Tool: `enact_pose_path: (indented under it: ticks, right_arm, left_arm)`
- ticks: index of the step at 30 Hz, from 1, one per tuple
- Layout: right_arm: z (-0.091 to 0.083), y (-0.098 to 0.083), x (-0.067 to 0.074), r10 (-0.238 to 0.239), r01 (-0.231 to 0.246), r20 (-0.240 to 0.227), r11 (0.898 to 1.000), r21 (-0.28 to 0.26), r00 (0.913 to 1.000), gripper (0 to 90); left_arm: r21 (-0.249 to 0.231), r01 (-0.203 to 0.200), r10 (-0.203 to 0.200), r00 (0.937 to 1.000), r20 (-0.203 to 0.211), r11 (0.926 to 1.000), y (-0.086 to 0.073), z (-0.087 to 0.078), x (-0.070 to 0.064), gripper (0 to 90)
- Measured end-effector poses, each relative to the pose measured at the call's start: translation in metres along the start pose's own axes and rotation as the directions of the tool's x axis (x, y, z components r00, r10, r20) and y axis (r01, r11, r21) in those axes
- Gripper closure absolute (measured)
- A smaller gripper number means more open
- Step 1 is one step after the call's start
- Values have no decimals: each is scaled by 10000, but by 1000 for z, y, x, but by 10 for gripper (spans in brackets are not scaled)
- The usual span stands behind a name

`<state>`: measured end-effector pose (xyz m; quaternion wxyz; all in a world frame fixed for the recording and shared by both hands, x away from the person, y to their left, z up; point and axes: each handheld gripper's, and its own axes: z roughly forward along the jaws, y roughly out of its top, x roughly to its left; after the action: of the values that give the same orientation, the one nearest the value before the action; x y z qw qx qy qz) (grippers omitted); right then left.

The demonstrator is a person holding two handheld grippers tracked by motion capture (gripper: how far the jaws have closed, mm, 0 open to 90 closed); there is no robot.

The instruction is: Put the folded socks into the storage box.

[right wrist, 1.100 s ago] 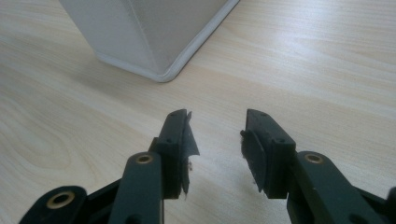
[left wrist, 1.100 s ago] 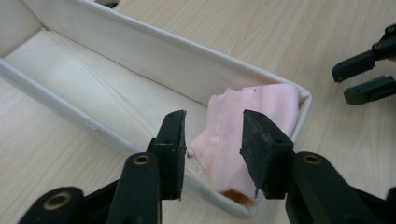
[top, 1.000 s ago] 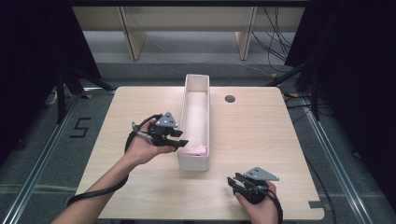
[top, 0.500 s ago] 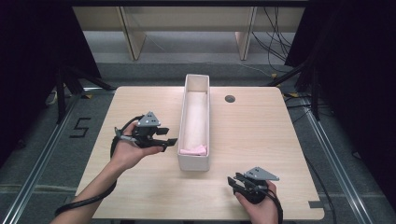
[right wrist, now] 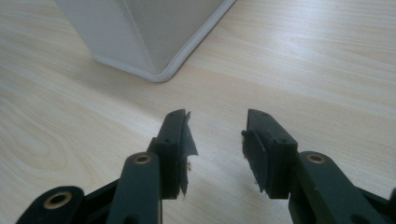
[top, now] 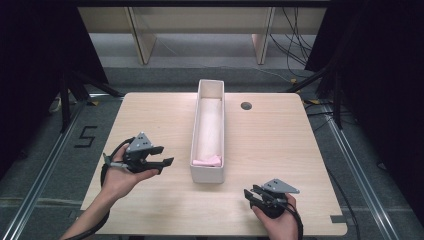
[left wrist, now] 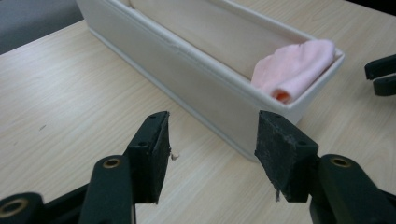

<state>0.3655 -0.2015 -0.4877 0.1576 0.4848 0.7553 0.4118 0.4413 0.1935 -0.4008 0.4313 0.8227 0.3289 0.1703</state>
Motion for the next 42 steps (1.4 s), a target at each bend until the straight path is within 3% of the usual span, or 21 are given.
enact_pose_path:
  ticks: [4, 6, 9, 14, 19, 20, 22, 23, 24, 27, 29, 30, 31, 32, 35, 37, 42]
  right_arm:
    - [-1, 0, 0, 63, -63, 89, 10000, 24, 9999, 589]
    - [1, 0, -1, -3, 2, -51, 10000, -86, 10000, 588]
    - [2, -1, -2, 12, -13, -92, 9998, -182, 10000, 587]
    - [2, -1, -2, 44, -45, -123, 9999, -112, 9999, 585]
    - [2, -1, -2, 193, -193, 6, 9998, -22, 9998, 583]
    - [1, -2, 1, 595, -595, 50, 9982, 70, 9982, 583]
    - [1, -2, 0, 355, -356, 143, 9993, 114, 9993, 582]
    - [1, -2, 0, 347, -349, 142, 9993, 112, 9993, 582]
    - [1, -2, -3, -26, 26, 199, 10000, -25, 9998, 582]
    - [1, -2, -3, 23, -22, 286, 10000, -21, 9996, 581]
    - [2, -3, -5, -203, 204, 387, 9998, -15, 9990, 580]
    - [3, -4, -3, 206, -205, 335, 9998, -33, 9992, 579]
    - [2, -4, -5, -91, 91, 330, 10000, 15, 9994, 579]
    - [4, -5, -4, 112, -111, 65, 9999, -33, 9999, 579]
    - [3, -5, -3, 143, -144, 90, 9999, 88, 9999, 577]
    - [4, -5, -4, 108, -109, 75, 9999, 91, 9999, 576]
    - [6, -6, -4, -37, 36, 283, 10000, 32, 9996, 573]
  left_arm:
    - [-33, 112, -113, 9995, -294, 9999, -14, -8, 0, 437]
    - [-269, 503, -513, 9981, -351, 9984, -23, -12, -1, 436]
    - [-370, 776, -791, 9959, -428, 9963, -38, -18, 0, 435]
    - [-544, 1215, -1262, 9876, -935, 9911, -62, -27, 3, 430]
    - [-832, 1697, -1813, 9703, -1602, 9820, -87, -37, 6, 427]
    - [-822, 1743, -1867, 9656, -1810, 9812, -92, -40, 6, 427]
    - [-817, 1860, -1989, 9597, -1983, 9791, -102, -41, 7, 428]
    - [-842, 2038, -2174, 9531, -2108, 9754, -108, -41, 6, 427]
    - [-861, 2042, -2182, 9528, -2110, 9751, -112, -42, 7, 427]
    - [-1003, 2169, -2346, 9453, -2265, 9710, -126, -41, 7, 427]
    - [-1171, 2246, -2463, 9421, -2275, 9674, -135, -40, 6, 425]
    - [-1183, 2217, -2441, 9411, -2338, 9679, -137, -40, 6, 425]
    - [-1250, 2205, -2447, 9410, -2339, 9673, -141, -39, 5, 424]
    - [-1354, 2222, -2492, 9394, -2354, 9655, -144, -38, 5, 421]
    - [-1509, 2181, -2506, 9357, -2485, 9642, -150, -39, 3, 408]
    - [-1667, 2233, -2612, 9298, -2593, 9604, -155, -40, 1, 405]
    - [-1566, 2249, -2596, 9305, -2584, 9617, -162, -37, -2, 401]
